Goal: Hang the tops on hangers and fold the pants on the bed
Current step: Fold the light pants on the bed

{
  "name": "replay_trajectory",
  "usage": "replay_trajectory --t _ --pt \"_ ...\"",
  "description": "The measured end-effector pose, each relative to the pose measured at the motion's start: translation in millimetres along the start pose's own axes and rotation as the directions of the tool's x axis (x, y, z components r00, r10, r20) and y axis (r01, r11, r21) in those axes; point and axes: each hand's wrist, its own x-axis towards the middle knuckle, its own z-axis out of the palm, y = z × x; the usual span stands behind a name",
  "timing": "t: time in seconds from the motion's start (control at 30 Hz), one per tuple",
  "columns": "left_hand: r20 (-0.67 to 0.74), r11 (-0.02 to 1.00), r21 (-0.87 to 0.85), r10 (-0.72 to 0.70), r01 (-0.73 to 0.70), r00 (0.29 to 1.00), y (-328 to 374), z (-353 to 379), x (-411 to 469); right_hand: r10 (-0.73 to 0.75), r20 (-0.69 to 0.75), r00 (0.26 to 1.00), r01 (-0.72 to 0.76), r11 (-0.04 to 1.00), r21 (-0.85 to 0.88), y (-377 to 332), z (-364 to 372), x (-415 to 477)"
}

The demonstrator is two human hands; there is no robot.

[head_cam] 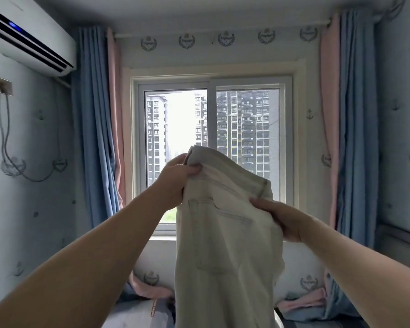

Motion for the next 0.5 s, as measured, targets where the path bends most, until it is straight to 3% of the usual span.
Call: replay_trajectory --t 0.07,0.17,0.33,0.5 --pt "-0.030 1.000 0.030 -0.007 0.008 1.000 1.3 -18.4 5.2 -0.109 -0.160 0.981 0.107 0.994 -0.021 -10.9 15.1 8.2" --pt "-0.086 0.993 0.116 0.008 0.002 0.996 6.5 -45.2 13.2 -0.298 -0.374 0.878 0.283 0.954 -0.098 -40.7 39.1 16.5" --pt "-0.164 0.960 0.263 0.145 -0.099 0.976 32.2 -67.6 11.8 -0.461 -0.444 0.768 0.364 0.885 -0.291 -88.9 84.8 15.6" --pt "-0.195 0.945 0.279 0.228 -0.169 0.954 74.0 -84.6 -20.0 -0.499 -0.422 0.757 0.369 0.860 -0.353 -119.3 127.4 -16.1"
